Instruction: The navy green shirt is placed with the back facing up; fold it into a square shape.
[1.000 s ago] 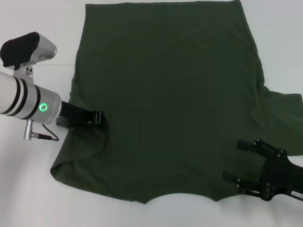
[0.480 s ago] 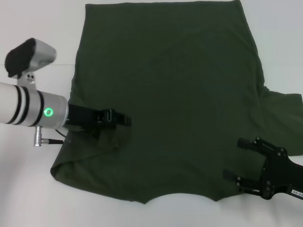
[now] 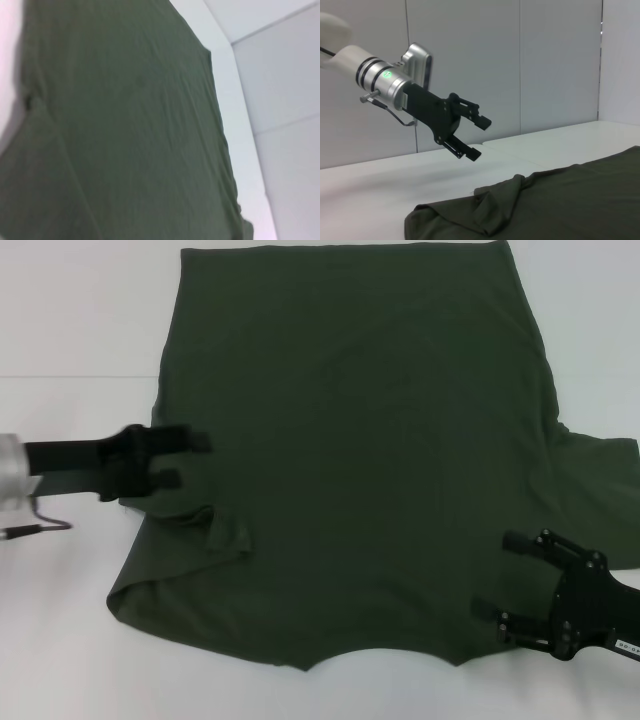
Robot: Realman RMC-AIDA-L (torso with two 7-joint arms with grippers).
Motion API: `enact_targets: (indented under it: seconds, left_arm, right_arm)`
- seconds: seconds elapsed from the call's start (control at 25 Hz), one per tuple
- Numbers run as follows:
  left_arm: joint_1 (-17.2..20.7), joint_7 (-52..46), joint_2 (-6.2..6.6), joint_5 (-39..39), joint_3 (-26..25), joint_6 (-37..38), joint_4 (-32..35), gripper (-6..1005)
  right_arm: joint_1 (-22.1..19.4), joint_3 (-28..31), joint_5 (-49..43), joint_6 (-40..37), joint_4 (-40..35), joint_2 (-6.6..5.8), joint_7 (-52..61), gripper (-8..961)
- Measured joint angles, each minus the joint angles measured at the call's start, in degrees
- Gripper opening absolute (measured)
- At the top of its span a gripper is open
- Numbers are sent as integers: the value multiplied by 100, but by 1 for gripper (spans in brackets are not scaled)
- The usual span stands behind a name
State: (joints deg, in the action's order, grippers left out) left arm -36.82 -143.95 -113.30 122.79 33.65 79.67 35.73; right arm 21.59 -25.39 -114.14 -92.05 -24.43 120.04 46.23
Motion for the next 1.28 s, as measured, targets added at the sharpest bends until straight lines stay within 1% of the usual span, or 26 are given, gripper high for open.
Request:
enact_targets:
  seconds: [0.12, 0.2, 0.24, 0.32, 0.52, 0.64, 0.8, 1.04, 1.28]
  left_arm:
    - [52, -124, 175, -13, -206, 24, -314, 841]
    - [102, -203, 232, 5, -234, -46, -430, 836]
    - [125, -243, 238, 14, -239, -106, -462, 833]
    - [168, -285, 223, 17, -247, -248, -501, 833]
    - [186, -345, 131, 25, -223, -844, -717, 832]
    - [173, -371, 113, 29, -216, -1157, -883, 831]
    - [197, -494, 77, 28, -221, -1383, -942, 832]
    - [230, -641, 65, -12, -266, -1597, -1053, 833]
    - [210, -706, -37, -15, -277, -1942, -1079, 833]
  right_arm:
    - [7, 0, 5, 13, 0, 1, 0, 946]
    - [14, 0, 7, 14, 0, 1, 0, 946]
    - [18, 0, 7, 16, 0, 1, 0, 946]
    - [20, 0, 7, 27, 3, 2, 0, 946]
    - [26, 0, 7, 66, 28, 11, 0, 946]
    - [28, 0, 7, 88, 55, 7, 0, 946]
    - [29, 0, 7, 124, 65, 3, 0, 946]
    - [57, 0, 6, 195, 83, 7, 0, 946]
    - [97, -4, 6, 232, 88, 10, 0, 947]
